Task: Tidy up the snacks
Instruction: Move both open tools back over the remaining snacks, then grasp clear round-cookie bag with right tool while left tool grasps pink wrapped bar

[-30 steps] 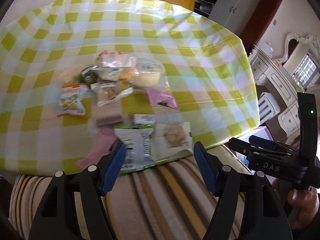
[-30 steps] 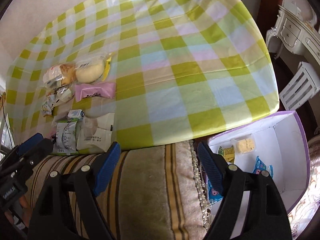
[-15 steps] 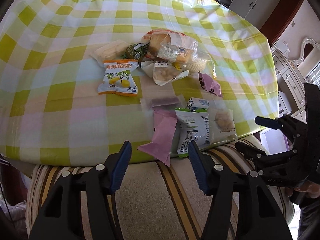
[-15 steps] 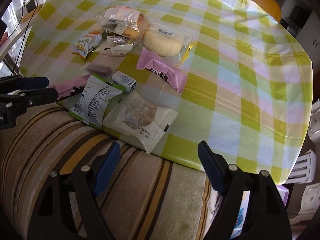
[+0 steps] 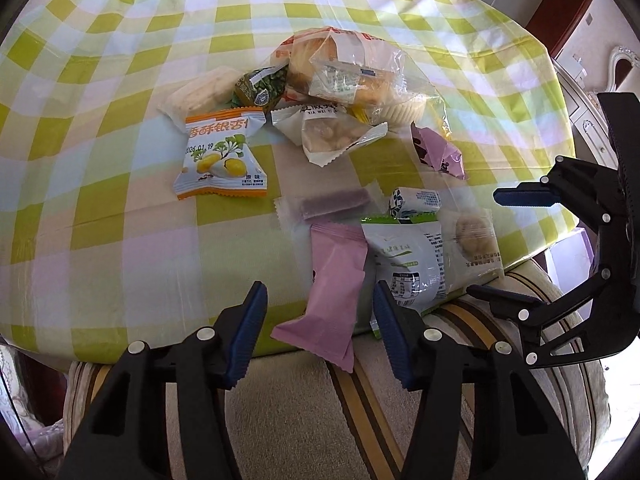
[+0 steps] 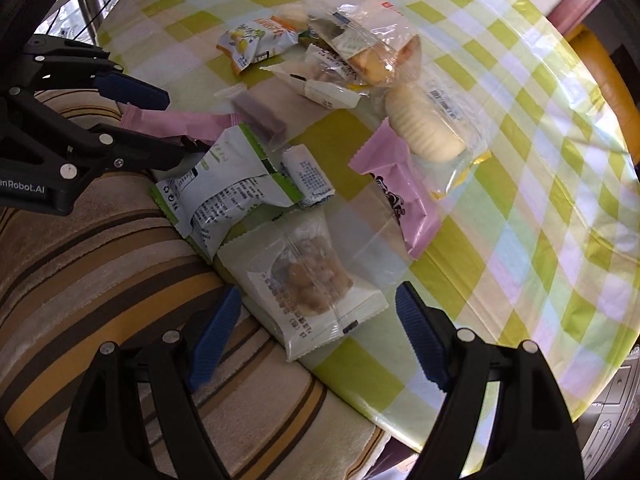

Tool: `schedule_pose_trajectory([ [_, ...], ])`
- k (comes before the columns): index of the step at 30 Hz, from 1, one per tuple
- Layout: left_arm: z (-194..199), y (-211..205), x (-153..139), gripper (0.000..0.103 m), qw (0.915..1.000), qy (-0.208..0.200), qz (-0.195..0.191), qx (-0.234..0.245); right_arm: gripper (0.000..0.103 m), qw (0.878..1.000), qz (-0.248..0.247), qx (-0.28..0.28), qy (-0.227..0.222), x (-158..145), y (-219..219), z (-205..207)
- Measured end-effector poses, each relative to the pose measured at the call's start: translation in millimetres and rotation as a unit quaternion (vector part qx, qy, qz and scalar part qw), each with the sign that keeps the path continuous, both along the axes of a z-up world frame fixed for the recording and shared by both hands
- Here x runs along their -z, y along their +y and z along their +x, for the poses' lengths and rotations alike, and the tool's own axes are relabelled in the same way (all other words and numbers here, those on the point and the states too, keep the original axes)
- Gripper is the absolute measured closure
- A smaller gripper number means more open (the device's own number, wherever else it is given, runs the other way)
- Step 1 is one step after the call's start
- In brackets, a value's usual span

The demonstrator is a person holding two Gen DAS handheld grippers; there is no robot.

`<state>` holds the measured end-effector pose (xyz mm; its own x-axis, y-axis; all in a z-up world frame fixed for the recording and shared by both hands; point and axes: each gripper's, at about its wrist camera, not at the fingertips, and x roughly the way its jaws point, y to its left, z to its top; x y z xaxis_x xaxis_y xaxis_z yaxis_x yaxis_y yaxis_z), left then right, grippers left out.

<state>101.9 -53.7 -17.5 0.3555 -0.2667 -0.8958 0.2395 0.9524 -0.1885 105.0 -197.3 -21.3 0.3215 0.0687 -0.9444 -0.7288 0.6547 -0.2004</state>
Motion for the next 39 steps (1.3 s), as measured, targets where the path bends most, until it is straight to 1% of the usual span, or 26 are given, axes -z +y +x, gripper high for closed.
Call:
schedule_pose_trajectory([
  [4,3,-2,2,0.054,1.0000,0.001,0.003,0.004,0.024,1.000,0.010,-0.015,0.019,5,3,8],
  [13,9,-7,6,0.064,0.9999,0.002,0.002,0.015,0.024,0.997,0.053,0.008,0.046,10,-4,20],
  [14,10,-7,6,0.065,0.9999,0.001,0.003,0.016,0.025,0.997,0.059,0.010,0.050,10,-5,22],
  [16,10,-9,6,0.068,0.9998,0.000,0.005,0.019,0.032,0.995,0.077,0.012,0.061,10,-8,25],
  [17,10,-9,6,0.071,0.9998,-0.001,0.005,0.020,0.033,0.995,0.079,0.012,0.059,10,-10,26],
  [19,10,-10,6,0.071,0.9998,-0.003,0.004,0.020,0.036,0.995,0.083,0.012,0.057,9,-11,26],
  [21,10,-9,5,0.071,0.9998,-0.006,0.004,0.018,0.043,0.995,0.087,0.019,0.054,9,-12,22],
  [22,9,-8,4,0.072,0.9998,-0.008,0.003,0.016,0.051,0.994,0.089,0.025,0.051,8,-13,21],
  [23,8,-8,3,0.072,0.9998,-0.011,0.002,0.014,0.055,0.994,0.091,0.031,0.050,6,-17,17],
  [27,6,-3,-2,0.072,0.9998,-0.022,0.000,0.003,0.058,0.993,0.098,0.052,0.043,3,-28,12],
  [31,2,3,-9,0.072,0.9993,-0.035,-0.003,-0.013,0.060,0.989,0.115,0.081,0.035,-3,-42,3],
  [39,-5,13,-23,0.072,0.9974,-0.059,-0.010,-0.040,0.060,0.976,0.160,0.150,0.016,-16,-66,-9],
])
